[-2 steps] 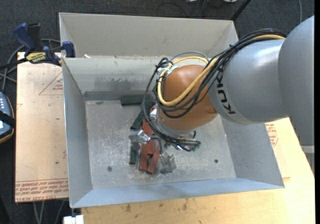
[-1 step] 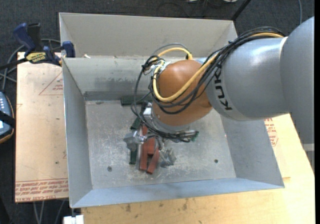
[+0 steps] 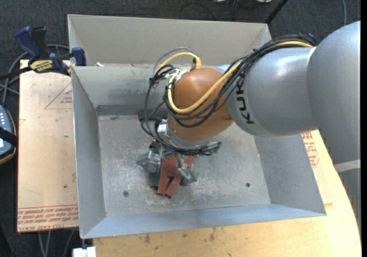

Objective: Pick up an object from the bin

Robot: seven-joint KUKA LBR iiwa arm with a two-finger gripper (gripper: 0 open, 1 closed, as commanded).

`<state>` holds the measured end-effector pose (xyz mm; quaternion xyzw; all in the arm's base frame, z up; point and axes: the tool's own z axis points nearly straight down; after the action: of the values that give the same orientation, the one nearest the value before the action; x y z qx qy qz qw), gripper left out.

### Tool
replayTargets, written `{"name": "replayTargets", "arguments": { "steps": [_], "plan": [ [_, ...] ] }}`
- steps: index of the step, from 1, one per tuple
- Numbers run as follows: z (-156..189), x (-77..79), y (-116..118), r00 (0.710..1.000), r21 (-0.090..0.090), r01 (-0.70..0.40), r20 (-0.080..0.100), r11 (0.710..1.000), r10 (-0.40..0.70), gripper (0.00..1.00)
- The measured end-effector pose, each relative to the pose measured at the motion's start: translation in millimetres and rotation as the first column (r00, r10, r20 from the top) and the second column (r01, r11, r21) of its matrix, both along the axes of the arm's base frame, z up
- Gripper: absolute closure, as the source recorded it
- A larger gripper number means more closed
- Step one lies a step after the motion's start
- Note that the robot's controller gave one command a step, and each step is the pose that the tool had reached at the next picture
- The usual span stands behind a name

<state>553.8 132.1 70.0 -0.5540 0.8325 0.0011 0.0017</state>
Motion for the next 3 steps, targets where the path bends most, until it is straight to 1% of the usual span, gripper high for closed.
{"name": "replayTargets", "arguments": {
  "steps": [1,2,3],
  "plan": [
    [0,0.2,1,1.0,-0.001,0.004,-0.001,1.0,-0.004,0.0],
    [3,1.3,1,1.0,-0.001,0.004,0.0,1.0,-0.004,1.0],
    [24,2.0,3,1.0,0.0,0.007,0.003,1.0,-0.007,1.0]
  ]
}}
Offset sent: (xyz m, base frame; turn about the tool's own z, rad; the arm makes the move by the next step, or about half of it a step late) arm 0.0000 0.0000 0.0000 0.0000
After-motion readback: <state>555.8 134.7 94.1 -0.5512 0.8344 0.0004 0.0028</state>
